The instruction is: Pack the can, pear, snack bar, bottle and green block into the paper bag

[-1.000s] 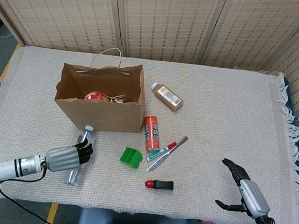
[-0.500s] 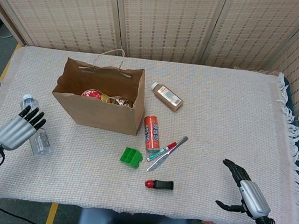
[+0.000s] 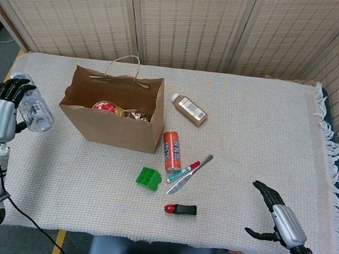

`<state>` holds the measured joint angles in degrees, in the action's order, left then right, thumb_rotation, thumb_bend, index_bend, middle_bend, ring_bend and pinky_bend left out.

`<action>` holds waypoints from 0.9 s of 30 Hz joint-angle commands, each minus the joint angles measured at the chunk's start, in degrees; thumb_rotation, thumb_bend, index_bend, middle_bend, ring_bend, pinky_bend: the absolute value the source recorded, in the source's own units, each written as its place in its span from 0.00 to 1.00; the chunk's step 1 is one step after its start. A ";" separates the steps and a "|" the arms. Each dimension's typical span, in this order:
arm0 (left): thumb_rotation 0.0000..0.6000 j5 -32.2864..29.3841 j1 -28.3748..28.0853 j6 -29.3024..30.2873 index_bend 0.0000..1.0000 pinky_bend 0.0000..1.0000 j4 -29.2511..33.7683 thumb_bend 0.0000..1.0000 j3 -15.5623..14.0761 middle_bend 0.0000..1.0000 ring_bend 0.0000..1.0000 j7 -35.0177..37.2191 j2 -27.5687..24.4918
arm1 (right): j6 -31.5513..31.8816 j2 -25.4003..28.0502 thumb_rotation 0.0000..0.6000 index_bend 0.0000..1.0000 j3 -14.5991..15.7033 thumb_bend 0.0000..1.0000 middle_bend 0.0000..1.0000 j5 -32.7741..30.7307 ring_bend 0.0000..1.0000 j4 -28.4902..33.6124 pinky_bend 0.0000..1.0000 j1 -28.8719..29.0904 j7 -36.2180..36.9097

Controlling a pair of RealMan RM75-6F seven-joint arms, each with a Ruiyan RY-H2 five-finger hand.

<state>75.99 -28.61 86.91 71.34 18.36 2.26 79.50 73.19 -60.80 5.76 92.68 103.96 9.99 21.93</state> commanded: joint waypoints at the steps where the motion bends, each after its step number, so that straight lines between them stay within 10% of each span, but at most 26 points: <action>1: 1.00 -14.56 -1.41 -3.07 0.69 0.70 24.05 0.64 12.66 0.70 0.64 6.47 -1.23 | -0.15 0.07 1.00 0.00 0.04 0.05 0.00 0.11 0.00 0.00 0.00 0.10 0.16; 5: 1.00 -20.53 -1.91 -7.51 0.69 0.71 37.55 0.65 17.77 0.70 0.64 12.21 -3.18 | -0.22 0.23 1.00 0.00 0.15 0.05 0.00 0.32 0.00 -0.05 0.00 0.14 0.46; 12: 1.00 -20.73 -4.08 -8.89 0.70 0.71 42.32 0.66 19.02 0.71 0.64 12.28 -2.73 | -0.26 0.37 1.00 0.00 0.22 0.05 0.00 0.46 0.00 -0.02 0.00 0.19 0.73; 27: 1.00 -18.65 -12.66 -17.19 0.58 0.64 33.72 0.60 10.23 0.59 0.53 2.84 3.42 | -0.85 0.93 1.00 0.00 0.52 0.05 0.00 0.56 0.00 0.41 0.00 0.43 1.29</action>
<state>56.37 -39.92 71.51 107.31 30.11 6.59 82.19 72.33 -59.87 6.28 93.23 104.37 10.42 23.21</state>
